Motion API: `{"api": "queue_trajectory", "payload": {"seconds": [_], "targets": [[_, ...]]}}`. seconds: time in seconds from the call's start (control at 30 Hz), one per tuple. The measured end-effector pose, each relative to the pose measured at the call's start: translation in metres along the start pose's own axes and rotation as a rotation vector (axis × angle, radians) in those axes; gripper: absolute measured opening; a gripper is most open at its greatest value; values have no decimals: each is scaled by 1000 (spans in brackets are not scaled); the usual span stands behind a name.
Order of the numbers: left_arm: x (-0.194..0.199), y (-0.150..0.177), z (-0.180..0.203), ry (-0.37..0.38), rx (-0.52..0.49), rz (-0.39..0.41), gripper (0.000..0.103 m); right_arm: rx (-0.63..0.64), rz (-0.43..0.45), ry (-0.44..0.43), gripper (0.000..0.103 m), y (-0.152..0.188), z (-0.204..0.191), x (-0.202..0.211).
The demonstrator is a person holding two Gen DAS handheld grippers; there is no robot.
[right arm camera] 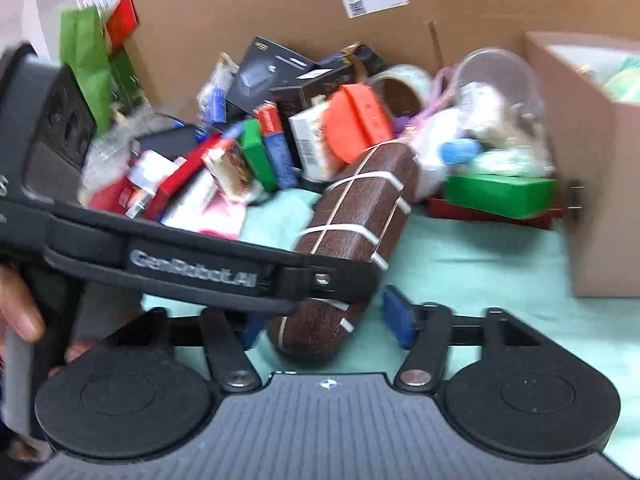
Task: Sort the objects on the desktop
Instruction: 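Lift the brown checked case with the left tool toward the white box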
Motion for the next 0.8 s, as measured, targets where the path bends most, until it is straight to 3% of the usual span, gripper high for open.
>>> {"api": "queue_trajectory", "payload": {"seconds": [0.17,0.27,0.37,0.47,0.63,0.8], "targets": [[-7,-13,-10,-37,-2,29,83,62,12,131,86,-2,-9,3],[-14,-18,-18,-39,-6,33,86,82,21,139,87,-1,-17,-4],[-16,-17,-25,-15,10,15,81,138,14,167,87,-2,-23,-16],[-16,-14,-28,19,37,6,75,179,-3,160,83,0,-28,-24],[-18,-13,-25,10,4,13,76,202,-38,161,74,6,-34,-35],[-24,-12,-25,6,5,-4,78,159,-34,162,71,8,-28,-39]]}}
Point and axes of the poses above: each gripper's, at about its wrist camera, not at the fingertips, and x roughly against the way its jaws point, z to its right, y to its underside, the point moved 8 cm from there along -x, roughly the way its jaws point, and after that the axes turned 11 degrees about z, right-handed, at the moved point
